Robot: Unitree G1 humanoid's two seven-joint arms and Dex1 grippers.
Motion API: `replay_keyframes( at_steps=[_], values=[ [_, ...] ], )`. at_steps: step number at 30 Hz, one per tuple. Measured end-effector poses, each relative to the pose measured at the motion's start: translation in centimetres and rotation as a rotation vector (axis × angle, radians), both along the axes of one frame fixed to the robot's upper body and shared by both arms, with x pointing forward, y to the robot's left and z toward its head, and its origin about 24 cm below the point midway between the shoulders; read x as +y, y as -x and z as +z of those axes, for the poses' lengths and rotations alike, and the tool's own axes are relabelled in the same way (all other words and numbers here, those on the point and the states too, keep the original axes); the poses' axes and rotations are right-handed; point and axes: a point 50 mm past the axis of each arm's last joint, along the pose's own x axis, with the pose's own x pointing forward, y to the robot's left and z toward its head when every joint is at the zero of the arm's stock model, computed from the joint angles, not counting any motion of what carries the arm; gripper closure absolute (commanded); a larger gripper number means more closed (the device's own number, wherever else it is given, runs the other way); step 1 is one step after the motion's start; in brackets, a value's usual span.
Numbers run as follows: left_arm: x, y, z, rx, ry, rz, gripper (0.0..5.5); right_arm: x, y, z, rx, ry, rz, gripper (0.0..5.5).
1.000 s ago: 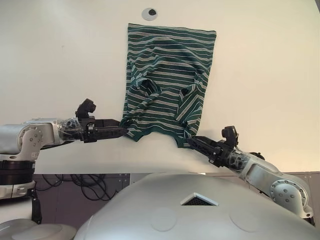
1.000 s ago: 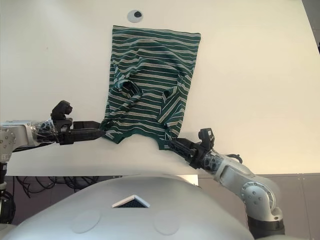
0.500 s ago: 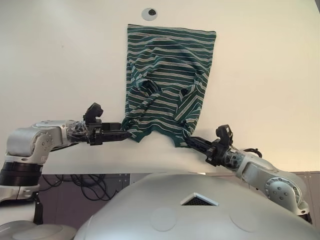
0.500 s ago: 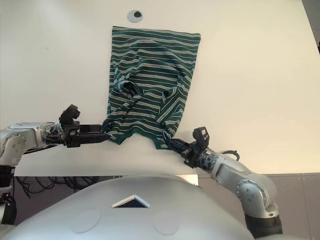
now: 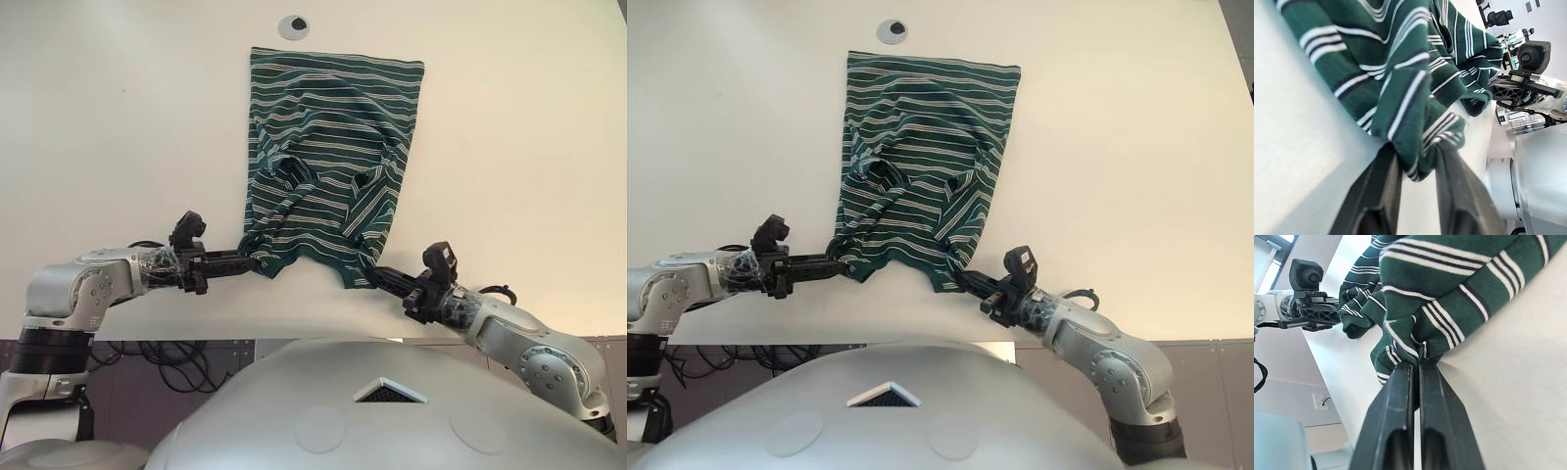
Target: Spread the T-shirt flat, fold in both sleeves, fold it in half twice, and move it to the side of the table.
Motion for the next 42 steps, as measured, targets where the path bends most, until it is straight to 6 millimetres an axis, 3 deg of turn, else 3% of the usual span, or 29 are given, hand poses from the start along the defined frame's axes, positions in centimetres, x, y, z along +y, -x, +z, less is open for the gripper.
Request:
replay_keyframes(
  at_steps=[4, 7, 13, 17, 23, 30, 35, 41, 42],
  values=[
    [-0.1, 0.2, 0.2, -0.004, -0.020, -0.030, 5.46, -0.2, -0.1, 0.0, -0.012, -0.002, 0.000, 5.50],
    [0.1, 0.4, 0.7, 0.015, -0.030, -0.069, 5.49, -0.9, -0.2, 0.3, -0.010, -0.013, -0.016, 5.50],
    [0.0, 0.3, 3.7, -0.038, -0.070, -0.253, 5.49, -2.6, 1.0, 1.3, 0.041, -0.026, 0.019, 5.50],
    [-1.5, 1.1, 5.0, -0.069, -0.062, -0.396, 5.49, -2.3, 2.1, 2.5, 0.065, -0.082, 0.138, 5.50],
    [-1.5, 1.2, 6.1, -0.068, -0.074, -0.485, 5.49, -2.4, 0.9, 4.2, -0.006, -0.133, 0.170, 5.50],
    [-1.5, -3.0, 7.9, -0.191, -0.072, -0.477, 5.49, -4.2, -3.4, 6.0, -0.105, -0.111, 0.223, 5.50],
    [-1.6, -6.8, 9.4, -0.278, -0.048, -0.440, 5.49, -5.1, -8.3, 7.8, -0.195, -0.094, 0.300, 5.50],
    [-1.1, -11.3, 10.2, -0.346, -0.048, -0.372, 5.49, -5.3, -13.5, 8.7, -0.249, -0.085, 0.364, 5.50],
    [-1.1, -12.7, 10.1, -0.357, -0.051, -0.353, 5.49, -5.6, -14.9, 8.7, -0.253, -0.069, 0.364, 5.50]
  ],
)
